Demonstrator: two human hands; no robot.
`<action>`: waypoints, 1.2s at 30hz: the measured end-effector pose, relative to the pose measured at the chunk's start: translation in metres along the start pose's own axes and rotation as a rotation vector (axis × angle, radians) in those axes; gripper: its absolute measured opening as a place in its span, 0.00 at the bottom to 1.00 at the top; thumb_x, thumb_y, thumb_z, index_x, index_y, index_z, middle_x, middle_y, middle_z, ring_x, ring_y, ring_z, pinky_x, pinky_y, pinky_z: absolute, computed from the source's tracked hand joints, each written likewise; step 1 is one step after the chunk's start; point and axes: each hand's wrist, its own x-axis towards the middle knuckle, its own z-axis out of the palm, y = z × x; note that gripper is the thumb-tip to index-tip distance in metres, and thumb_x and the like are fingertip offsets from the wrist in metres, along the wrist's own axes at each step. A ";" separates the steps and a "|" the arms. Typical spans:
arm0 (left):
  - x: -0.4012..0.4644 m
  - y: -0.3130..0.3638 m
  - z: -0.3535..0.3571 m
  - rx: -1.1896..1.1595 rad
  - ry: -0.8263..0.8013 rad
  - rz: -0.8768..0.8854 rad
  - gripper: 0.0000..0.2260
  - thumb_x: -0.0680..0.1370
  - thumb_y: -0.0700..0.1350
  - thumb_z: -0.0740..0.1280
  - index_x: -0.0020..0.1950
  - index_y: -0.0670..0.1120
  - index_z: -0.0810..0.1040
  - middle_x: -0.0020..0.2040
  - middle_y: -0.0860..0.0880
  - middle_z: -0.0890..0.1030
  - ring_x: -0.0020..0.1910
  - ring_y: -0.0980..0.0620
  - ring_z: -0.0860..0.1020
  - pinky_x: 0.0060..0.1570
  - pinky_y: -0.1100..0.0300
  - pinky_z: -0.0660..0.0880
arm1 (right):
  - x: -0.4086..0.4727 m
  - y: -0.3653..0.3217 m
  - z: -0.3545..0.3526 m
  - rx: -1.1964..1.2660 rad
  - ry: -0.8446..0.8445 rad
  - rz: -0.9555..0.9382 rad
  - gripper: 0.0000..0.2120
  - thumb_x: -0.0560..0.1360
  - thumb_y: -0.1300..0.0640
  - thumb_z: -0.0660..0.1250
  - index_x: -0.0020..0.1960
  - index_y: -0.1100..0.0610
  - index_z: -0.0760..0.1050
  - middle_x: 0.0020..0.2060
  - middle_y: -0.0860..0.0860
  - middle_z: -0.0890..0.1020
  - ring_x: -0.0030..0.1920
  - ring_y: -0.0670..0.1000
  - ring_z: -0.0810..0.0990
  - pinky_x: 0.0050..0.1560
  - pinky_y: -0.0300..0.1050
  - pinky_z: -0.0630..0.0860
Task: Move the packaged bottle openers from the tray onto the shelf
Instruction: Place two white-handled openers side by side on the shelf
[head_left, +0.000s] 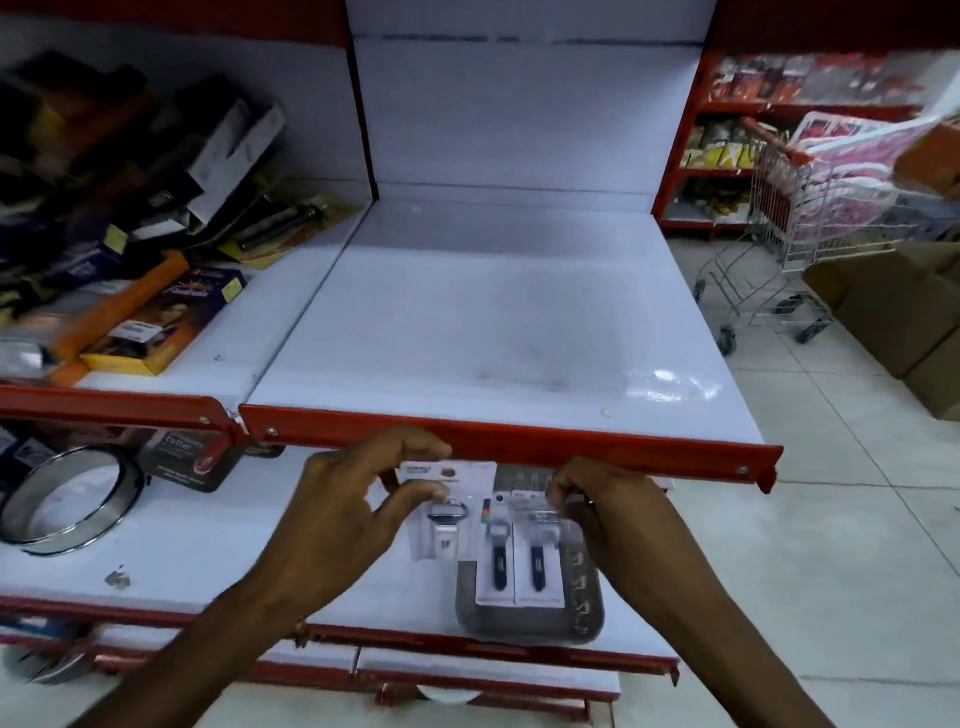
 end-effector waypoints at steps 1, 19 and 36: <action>0.005 0.012 -0.016 -0.012 0.051 0.026 0.12 0.73 0.50 0.73 0.53 0.62 0.78 0.52 0.74 0.80 0.45 0.65 0.81 0.45 0.79 0.72 | -0.008 -0.019 -0.013 0.106 0.044 -0.036 0.10 0.78 0.66 0.60 0.44 0.60 0.79 0.36 0.47 0.77 0.35 0.35 0.77 0.36 0.24 0.71; 0.210 -0.048 -0.044 -0.214 0.111 -0.173 0.09 0.74 0.28 0.72 0.54 0.31 0.82 0.30 0.59 0.84 0.28 0.69 0.78 0.35 0.71 0.74 | 0.178 -0.080 -0.103 -0.141 0.194 -0.172 0.17 0.73 0.72 0.55 0.56 0.62 0.76 0.48 0.53 0.76 0.34 0.49 0.73 0.24 0.26 0.66; 0.176 -0.084 -0.039 0.329 -0.630 -0.103 0.36 0.68 0.64 0.77 0.74 0.61 0.71 0.80 0.61 0.61 0.80 0.61 0.53 0.77 0.60 0.51 | 0.149 -0.020 -0.056 -0.420 -0.083 -0.215 0.26 0.74 0.41 0.67 0.69 0.50 0.71 0.68 0.48 0.76 0.68 0.50 0.74 0.67 0.41 0.67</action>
